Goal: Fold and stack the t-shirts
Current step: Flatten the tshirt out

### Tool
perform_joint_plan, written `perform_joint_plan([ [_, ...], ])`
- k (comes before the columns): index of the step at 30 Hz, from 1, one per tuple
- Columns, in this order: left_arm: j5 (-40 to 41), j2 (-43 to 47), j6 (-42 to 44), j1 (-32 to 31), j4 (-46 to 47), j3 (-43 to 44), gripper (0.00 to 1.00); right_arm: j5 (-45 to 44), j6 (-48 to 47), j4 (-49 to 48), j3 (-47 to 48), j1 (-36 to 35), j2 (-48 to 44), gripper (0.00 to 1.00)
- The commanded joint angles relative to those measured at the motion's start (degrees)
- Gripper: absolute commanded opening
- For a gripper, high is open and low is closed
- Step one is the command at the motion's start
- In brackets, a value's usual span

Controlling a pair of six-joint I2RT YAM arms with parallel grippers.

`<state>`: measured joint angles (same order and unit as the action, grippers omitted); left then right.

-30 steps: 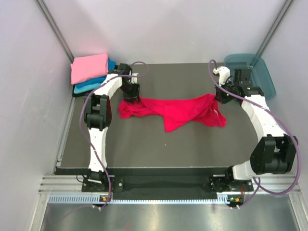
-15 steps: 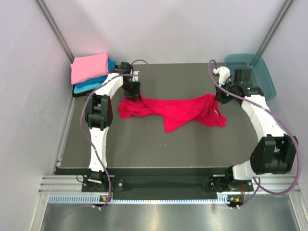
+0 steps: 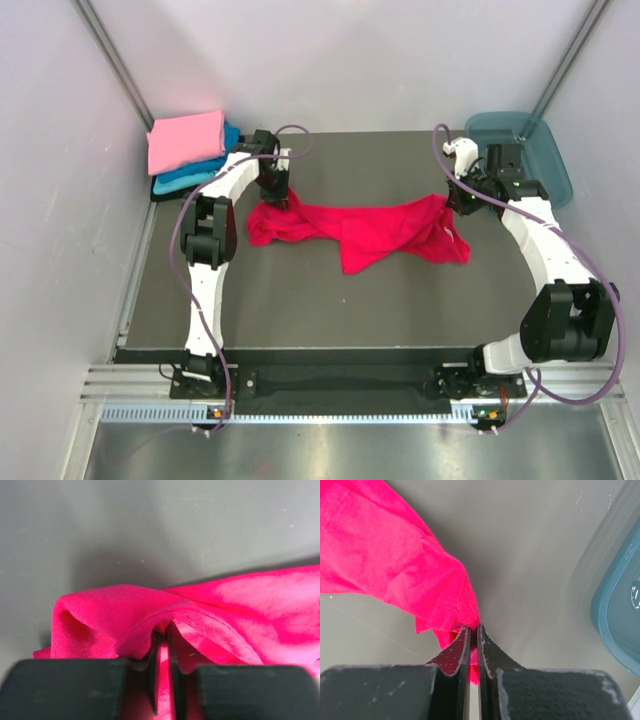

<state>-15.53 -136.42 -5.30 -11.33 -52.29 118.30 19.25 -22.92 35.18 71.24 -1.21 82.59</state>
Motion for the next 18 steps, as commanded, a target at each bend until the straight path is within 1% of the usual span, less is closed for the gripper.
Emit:
perform_joint_plan([
  [1,0.3,1.7,0.7,-0.1,0.8,2.5,0.07,0.1,-0.6,-1.9,-0.2,0.6,-1.1,0.00],
  [3,0.3,2.9,1.5,0.0,0.4,2.5,0.00,-0.2,-1.1,-1.7,-0.3,0.6,-1.2,0.00],
  [7,-1.3,7.1,4.8,2.2,-1.6,0.8,0.00,-1.7,-2.7,-1.3,-1.1,0.7,-1.1,0.00],
  [8,-2.5,9.1,7.2,3.8,-2.2,0.1,0.00,-2.4,-3.6,-1.3,-2.0,0.7,-1.1,0.00],
  [9,-2.5,10.0,8.5,3.8,-3.2,0.1,0.00,-2.5,-4.1,-1.5,-2.6,0.8,-1.1,0.00],
  [10,-3.6,10.9,9.7,5.4,-4.0,-0.3,0.00,-2.5,-4.6,-1.5,-3.1,2.6,-1.0,0.00],
  [12,-4.9,13.5,13.5,7.7,-6.4,-0.9,0.00,-3.2,-6.8,-1.4,-4.9,3.4,-0.4,0.00],
  [14,-6.6,15.6,17.1,8.4,-6.9,-1.4,0.00,-4.1,-8.1,-1.9,-6.3,4.0,0.3,0.00],
  [15,-7.1,16.1,18.3,8.5,-6.9,-1.8,0.00,-4.5,-9.2,-1.9,-6.4,4.1,1.4,0.03],
  [16,-7.8,16.3,19.2,8.3,-6.9,-2.0,0.00,-4.3,-9.9,-1.7,-6.1,3.9,2.1,0.20],
  [17,-9.1,16.3,19.2,8.3,-6.8,-1.9,0.00,-3.9,-11.3,-0.3,-3.9,3.7,2.8,0.30],
  [18,-9.6,16.2,18.7,8.3,-7.0,-1.6,0.00,-3.2,-12.0,0.2,-2.3,3.2,4.1,0.37],
])
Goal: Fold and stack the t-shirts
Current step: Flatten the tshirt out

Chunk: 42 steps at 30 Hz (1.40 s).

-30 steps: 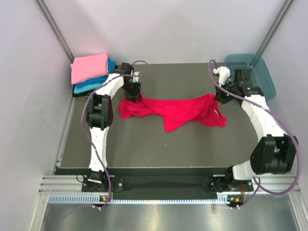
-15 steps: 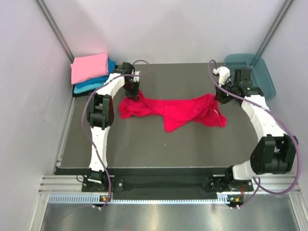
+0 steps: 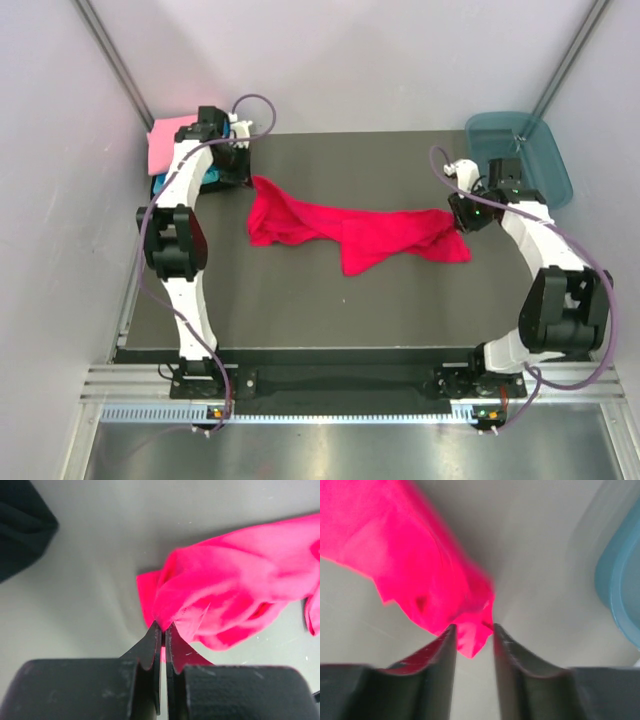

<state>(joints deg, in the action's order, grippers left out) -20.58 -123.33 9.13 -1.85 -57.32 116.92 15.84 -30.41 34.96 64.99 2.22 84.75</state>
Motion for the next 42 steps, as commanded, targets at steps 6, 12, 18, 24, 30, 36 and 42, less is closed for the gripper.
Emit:
perform_joint_plan([
  [6,-5.1,2.1,4.1,-2.5,-1.8,1.0,0.00,9.8,-11.9,13.8,28.9,-8.2,12.8,0.48],
  [12,-4.6,2.0,5.6,-3.8,-2.6,0.9,0.00,22.5,-16.6,41.2,61.6,-16.4,39.1,0.45],
  [18,-4.2,3.2,6.2,-4.6,-2.9,-1.3,0.00,20.4,-24.5,45.4,66.6,-23.2,49.4,0.45],
  [24,-2.4,4.1,7.0,-5.0,-2.8,-2.4,0.00,21.2,-27.5,45.6,66.3,-27.0,52.2,0.48],
  [30,-1.8,4.3,7.0,-5.0,-2.8,-3.9,0.00,21.0,-25.2,39.8,66.5,-28.1,53.0,0.49],
  [36,-1.5,4.5,7.0,-5.0,-3.0,-4.7,0.00,21.8,-21.5,34.7,66.7,-28.8,55.2,0.52],
  [42,-1.1,5.4,7.1,-5.0,-3.0,-6.4,0.00,21.9,-12.7,23.5,66.8,-28.8,55.9,0.57],
])
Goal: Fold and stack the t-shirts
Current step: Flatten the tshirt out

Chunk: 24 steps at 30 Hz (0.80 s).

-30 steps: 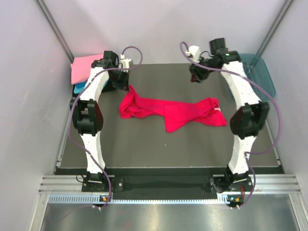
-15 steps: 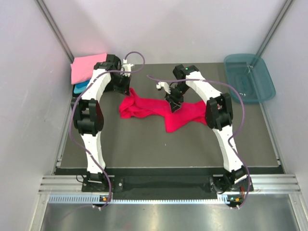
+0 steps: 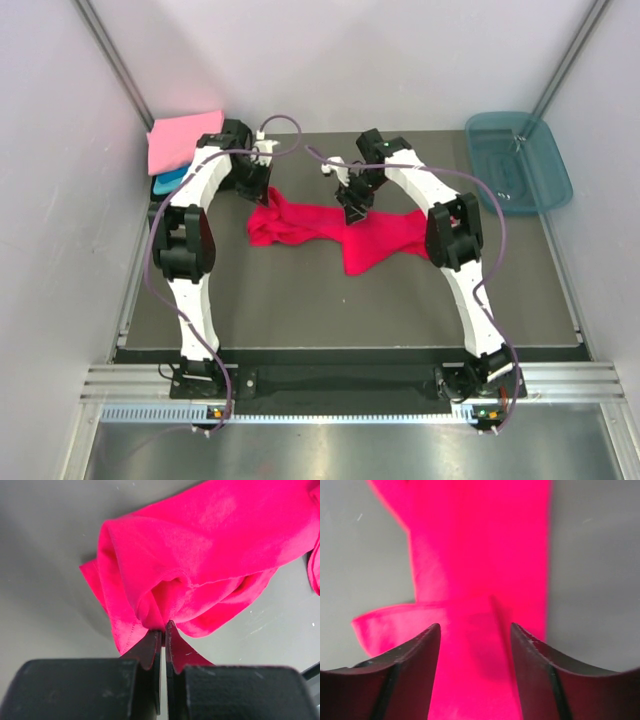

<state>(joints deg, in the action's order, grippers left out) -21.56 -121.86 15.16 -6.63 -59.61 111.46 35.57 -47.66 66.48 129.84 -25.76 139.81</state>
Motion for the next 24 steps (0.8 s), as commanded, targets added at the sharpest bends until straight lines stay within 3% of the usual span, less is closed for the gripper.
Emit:
perform_joint_plan([
  [1,-0.1,4.0,1.0,-0.2,-0.6,-1.2,0.00,2.1,6.1,-10.1,2.1,-0.8,0.9,0.59],
  [15,0.5,3.9,1.0,-0.2,-0.4,-1.7,0.00,4.2,10.6,-9.3,4.7,-1.0,5.8,0.63],
  [24,0.5,2.9,0.7,-0.2,-0.4,-0.9,0.00,4.4,10.8,-7.0,4.3,-0.9,6.8,0.58],
])
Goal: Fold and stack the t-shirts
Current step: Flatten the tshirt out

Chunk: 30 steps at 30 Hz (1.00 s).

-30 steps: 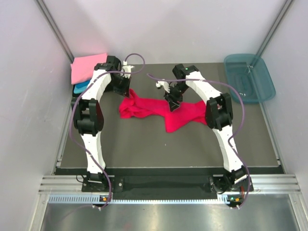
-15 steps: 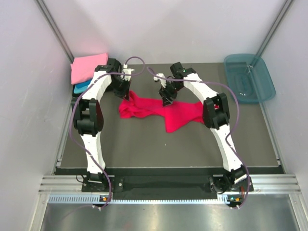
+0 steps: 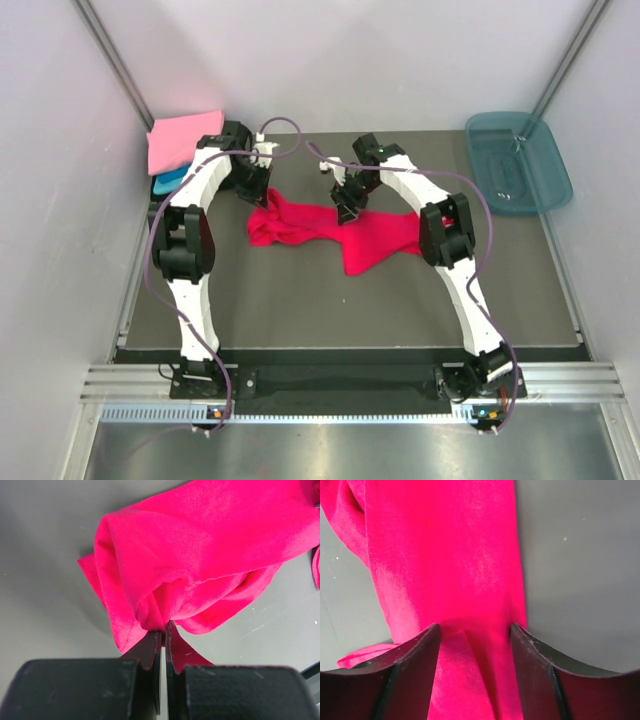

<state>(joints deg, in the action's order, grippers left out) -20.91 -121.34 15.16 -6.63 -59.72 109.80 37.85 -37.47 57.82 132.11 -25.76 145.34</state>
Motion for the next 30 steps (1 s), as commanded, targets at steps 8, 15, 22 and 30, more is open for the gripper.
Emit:
perform_joint_plan([
  [8,0.3,2.1,0.8,-0.2,-0.3,1.2,0.00,2.8,0.7,5.7,2.8,-0.8,2.3,0.37],
  [15,0.2,1.3,0.8,-0.2,-0.4,2.9,0.00,2.2,1.8,4.8,0.7,1.1,-2.0,0.00],
  [22,1.2,1.0,1.3,-0.1,-0.5,6.1,0.00,-3.2,2.2,0.2,-1.6,3.0,-15.1,0.01],
  [30,1.0,-0.6,1.5,-0.1,-0.4,8.9,0.00,-5.8,3.2,-3.5,-9.3,3.1,-25.3,0.16],
])
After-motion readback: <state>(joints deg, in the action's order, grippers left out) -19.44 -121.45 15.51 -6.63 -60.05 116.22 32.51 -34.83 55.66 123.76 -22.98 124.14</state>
